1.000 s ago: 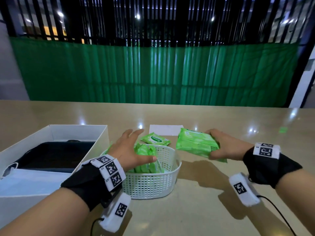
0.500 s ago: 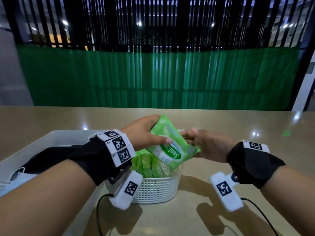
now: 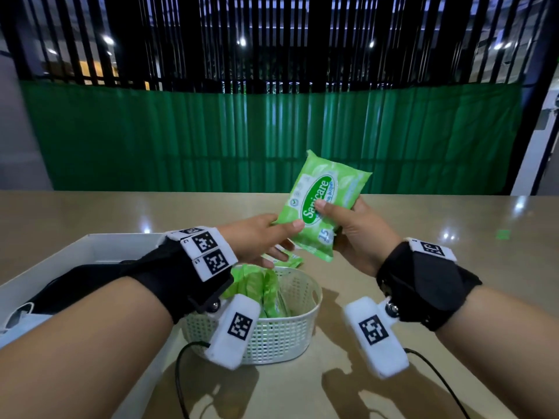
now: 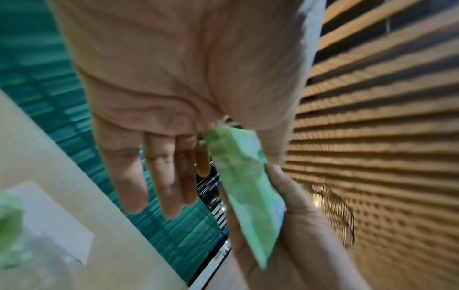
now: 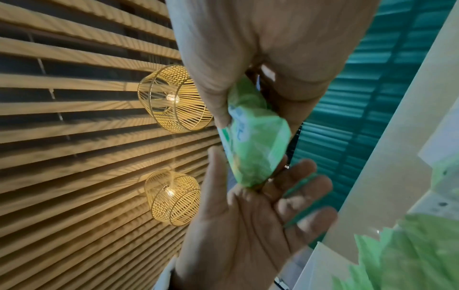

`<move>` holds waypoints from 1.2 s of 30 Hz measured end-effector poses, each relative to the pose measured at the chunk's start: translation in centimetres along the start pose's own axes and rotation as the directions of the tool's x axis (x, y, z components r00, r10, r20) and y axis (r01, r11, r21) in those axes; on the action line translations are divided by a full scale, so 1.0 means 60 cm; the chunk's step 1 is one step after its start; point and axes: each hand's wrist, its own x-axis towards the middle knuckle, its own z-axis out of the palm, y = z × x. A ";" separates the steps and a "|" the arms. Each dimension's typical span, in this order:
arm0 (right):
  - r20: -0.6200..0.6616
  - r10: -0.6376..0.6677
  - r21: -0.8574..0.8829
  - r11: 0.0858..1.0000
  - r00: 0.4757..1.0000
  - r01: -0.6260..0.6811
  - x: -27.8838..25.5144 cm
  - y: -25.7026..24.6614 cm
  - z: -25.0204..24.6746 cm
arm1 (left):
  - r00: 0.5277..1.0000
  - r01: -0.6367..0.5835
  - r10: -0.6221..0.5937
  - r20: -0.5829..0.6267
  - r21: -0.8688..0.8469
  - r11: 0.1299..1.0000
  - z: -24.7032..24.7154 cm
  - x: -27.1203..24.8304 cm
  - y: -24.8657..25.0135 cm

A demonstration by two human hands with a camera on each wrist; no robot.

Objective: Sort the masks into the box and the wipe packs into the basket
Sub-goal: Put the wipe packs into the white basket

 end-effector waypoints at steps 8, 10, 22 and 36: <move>-0.003 0.120 -0.279 0.953 0.993 -0.117 0.003 0.033 -0.015 | 0.968 -0.097 -0.010 -0.251 -0.410 0.907 -0.031 0.007 -0.019; -0.107 0.211 -0.411 0.880 0.972 -0.237 0.000 0.054 -0.041 | 0.934 -0.067 -0.064 -0.350 -0.350 0.934 -0.047 0.012 -0.030; -0.029 0.443 -0.838 0.478 0.896 -0.263 -0.001 0.165 -0.052 | 0.989 0.144 -0.100 -0.105 0.610 0.779 0.022 0.031 -0.042; -0.020 0.438 -0.703 0.633 0.899 -0.324 -0.010 0.178 -0.063 | 0.986 0.162 -0.115 -0.119 0.829 0.535 0.001 0.007 -0.148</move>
